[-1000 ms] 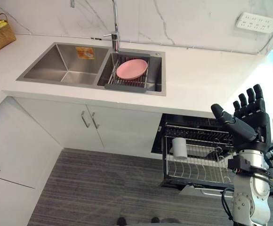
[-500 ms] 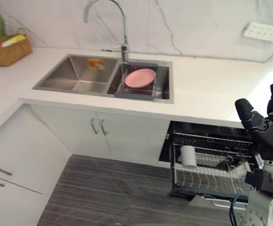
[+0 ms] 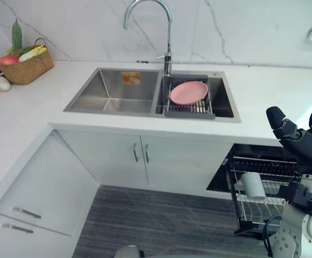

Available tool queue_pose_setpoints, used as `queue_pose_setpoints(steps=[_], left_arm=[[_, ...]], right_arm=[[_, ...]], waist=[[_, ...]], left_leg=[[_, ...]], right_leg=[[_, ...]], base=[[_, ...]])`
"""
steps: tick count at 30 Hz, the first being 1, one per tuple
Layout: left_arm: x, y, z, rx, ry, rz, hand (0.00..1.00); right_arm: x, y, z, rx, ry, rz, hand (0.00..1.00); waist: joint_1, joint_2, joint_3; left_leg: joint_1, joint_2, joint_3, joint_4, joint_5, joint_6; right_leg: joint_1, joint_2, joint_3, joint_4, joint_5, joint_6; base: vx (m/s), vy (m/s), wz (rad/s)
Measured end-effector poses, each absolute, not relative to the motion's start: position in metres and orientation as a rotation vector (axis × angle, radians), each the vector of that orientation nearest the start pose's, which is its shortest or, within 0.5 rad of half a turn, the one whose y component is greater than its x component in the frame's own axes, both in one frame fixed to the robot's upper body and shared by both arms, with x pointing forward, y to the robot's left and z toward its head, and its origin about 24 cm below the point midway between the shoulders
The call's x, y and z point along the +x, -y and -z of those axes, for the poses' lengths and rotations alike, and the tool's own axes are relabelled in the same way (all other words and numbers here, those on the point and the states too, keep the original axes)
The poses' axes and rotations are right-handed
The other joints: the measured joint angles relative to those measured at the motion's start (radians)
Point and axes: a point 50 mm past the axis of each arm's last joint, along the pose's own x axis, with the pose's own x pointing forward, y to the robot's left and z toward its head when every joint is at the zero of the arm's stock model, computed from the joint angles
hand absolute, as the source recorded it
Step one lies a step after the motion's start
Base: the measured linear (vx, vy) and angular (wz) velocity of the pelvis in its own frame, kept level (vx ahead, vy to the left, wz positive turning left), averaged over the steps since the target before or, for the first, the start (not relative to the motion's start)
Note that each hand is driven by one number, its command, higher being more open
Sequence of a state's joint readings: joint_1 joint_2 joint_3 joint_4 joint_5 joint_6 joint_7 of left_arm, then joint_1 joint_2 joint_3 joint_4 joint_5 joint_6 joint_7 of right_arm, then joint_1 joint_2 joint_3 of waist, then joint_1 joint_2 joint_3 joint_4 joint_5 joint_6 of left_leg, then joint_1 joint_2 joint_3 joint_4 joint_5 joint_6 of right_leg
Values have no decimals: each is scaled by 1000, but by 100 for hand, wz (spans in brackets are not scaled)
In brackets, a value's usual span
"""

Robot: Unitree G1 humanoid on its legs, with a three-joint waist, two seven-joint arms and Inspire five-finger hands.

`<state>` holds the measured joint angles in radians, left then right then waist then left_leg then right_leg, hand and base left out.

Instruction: Walk over to the sink, pick up the cup, carry it to the dishwasher, place the cup inside the dishwasher, then close the dishwasher door

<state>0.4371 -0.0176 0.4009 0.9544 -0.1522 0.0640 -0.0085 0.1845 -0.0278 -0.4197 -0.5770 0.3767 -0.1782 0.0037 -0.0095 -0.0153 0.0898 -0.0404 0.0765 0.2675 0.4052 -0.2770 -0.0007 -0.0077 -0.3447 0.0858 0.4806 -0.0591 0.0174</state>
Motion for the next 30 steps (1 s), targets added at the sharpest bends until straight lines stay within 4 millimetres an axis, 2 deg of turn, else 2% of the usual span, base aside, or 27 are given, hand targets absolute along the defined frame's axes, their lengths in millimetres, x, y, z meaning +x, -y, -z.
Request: queue_pose_setpoints(steps=[1,2,4,6,7,8,9,10,11,12,13,14,17,21,23,24,25,26,28,29,30], left_arm=[[-53,-199,165,-340,-1376,-625,100],[-57,-204,164,-313,-1403,-617,100],[-59,-209,163,-279,-1430,-591,100],[-60,-210,163,-272,-1473,-571,100],[-60,-211,163,-273,-1478,-570,100],[-58,-212,163,-276,-1490,-568,100],[-53,-210,164,-288,-1487,-563,100],[-53,-211,164,-289,-1485,-565,100],[-50,-209,165,-293,-1478,-554,100],[-51,-201,166,-310,-1488,-544,100],[-55,-198,166,-317,-1496,-546,100],[-60,-196,165,-319,-1507,-547,100],[-64,-201,164,-305,-1500,-559,100],[-65,-201,162,-298,-1476,-566,100],[-57,-203,161,-287,-1418,-565,100],[-47,-200,161,-294,-1376,-554,100],[-43,-199,161,-292,-1357,-548,100],[-42,-193,160,-304,-1337,-548,100],[-39,-186,161,-319,-1339,-529,100],[-37,-185,161,-318,-1335,-519,100],[-36,-185,161,-314,-1325,-518,100]], right_arm=[[173,247,-153,135,640,356,100],[175,246,-149,129,622,349,100],[175,246,-148,127,625,353,100],[173,249,-147,121,623,359,100],[173,249,-146,122,619,357,100],[174,250,-144,117,607,346,100],[172,250,-141,118,593,346,100],[171,251,-140,122,589,350,100],[171,252,-140,120,589,359,100],[171,252,-140,124,588,359,100],[172,250,-139,127,583,353,100],[173,245,-140,137,587,328,100],[174,239,-147,136,621,295,100],[179,233,-159,139,684,242,100],[179,231,-162,125,698,215,100],[177,230,-165,111,701,203,100],[177,229,-165,109,700,194,100],[177,227,-167,102,702,173,100],[177,227,-170,94,712,167,100],[178,229,-173,88,730,171,100],[179,230,-174,83,735,172,100]], waist=[[-4,1,5],[-14,1,2],[-33,0,-8],[-56,3,-16],[-56,4,-18],[-57,2,-22],[-58,13,-15],[-53,3,-10],[-44,12,-12],[-37,34,-19],[-35,34,-22],[-40,46,-32],[-33,25,-44],[-26,18,-47],[-6,7,-41],[-2,33,-25],[-3,42,-19],[1,50,-11],[21,47,-17],[26,47,-16],[31,48,-15]], left_leg=[[35,0,22,-33,2,10],[89,1,61,-104,4,20],[110,3,85,-141,8,18],[138,-9,100,-164,11,13],[139,-10,94,-163,11,13],[138,-7,83,-152,7,8],[108,1,63,-59,3,0],[84,0,47,-31,-13,-1],[84,9,20,-125,-16,0],[115,19,26,-212,60,-27],[134,17,34,-230,64,-29],[158,11,36,-250,64,-28],[166,1,29,-266,64,-28],[147,3,-15,-202,56,-34],[49,30,-26,29,2,-61],[-16,83,-31,192,-15,-67],[-46,107,-31,265,-11,-73],[-112,151,-27,418,17,-100],[-127,125,-27,363,-38,-86],[-152,91,-32,259,-49,-75],[-166,65,-34,125,-23,-72]], right_leg=[[-39,11,-7,75,-2,2],[-120,72,-43,185,-45,27],[-159,140,-111,157,-81,38],[-153,221,-234,-34,-97,16],[-143,243,-230,-104,-90,10],[-107,286,-214,-246,-32,19],[-51,288,-198,-342,27,18],[-32,272,-184,-367,36,20],[-21,266,-170,-374,37,24],[-8,270,-158,-372,35,34],[-3,269,-156,-372,38,41],[8,266,-164,-372,38,41],[15,259,-183,-382,39,42],[46,257,-206,-397,29,45],[67,251,-213,-400,-37,43],[92,271,-229,-402,-55,46],[106,283,-236,-407,-56,45],[136,299,-237,-415,-58,27],[146,279,-224,-416,-62,24],[144,259,-212,-418,-64,27],[142,242,-201,-419,-69,34]], base=[[193,194,-98],[217,223,-68],[212,146,-44],[301,95,-45],[299,41,-67],[280,33,-65],[268,44,-62],[215,59,-52],[156,58,-58],[141,64,-59],[175,123,-39],[139,114,-17],[107,75,7],[38,-9,29],[-18,-89,26],[-50,-92,25],[-50,-100,25],[19,-42,7],[70,-8,-13],[103,54,-27],[107,83,-31]])
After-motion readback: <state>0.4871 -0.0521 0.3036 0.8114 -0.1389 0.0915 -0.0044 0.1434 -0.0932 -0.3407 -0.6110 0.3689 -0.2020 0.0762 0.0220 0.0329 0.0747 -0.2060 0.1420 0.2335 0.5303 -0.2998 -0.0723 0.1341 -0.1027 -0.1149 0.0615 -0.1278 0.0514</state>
